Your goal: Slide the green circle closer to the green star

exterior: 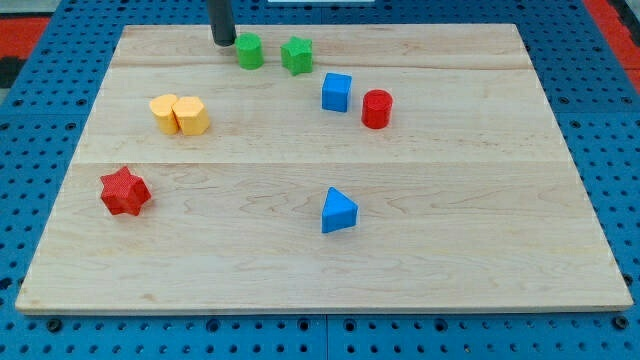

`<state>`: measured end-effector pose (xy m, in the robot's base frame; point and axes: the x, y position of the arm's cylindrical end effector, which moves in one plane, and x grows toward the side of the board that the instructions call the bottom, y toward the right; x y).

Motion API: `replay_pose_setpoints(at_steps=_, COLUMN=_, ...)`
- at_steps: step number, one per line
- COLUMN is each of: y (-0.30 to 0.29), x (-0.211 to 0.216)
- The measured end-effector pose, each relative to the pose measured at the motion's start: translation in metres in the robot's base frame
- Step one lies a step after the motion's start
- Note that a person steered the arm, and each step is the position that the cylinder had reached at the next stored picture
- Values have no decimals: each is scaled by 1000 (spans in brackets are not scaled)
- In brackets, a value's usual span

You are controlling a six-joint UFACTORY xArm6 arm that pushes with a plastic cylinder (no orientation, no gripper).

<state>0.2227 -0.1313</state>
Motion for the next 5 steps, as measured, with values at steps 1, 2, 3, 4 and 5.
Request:
replay_pose_setpoints(at_steps=1, y=0, x=9)
replay_pose_setpoints(at_steps=2, y=0, x=9)
replay_pose_setpoints(at_steps=3, y=12, x=9)
replay_pose_setpoints(at_steps=4, y=12, x=9)
replay_pose_setpoints(at_steps=5, y=19, x=9)
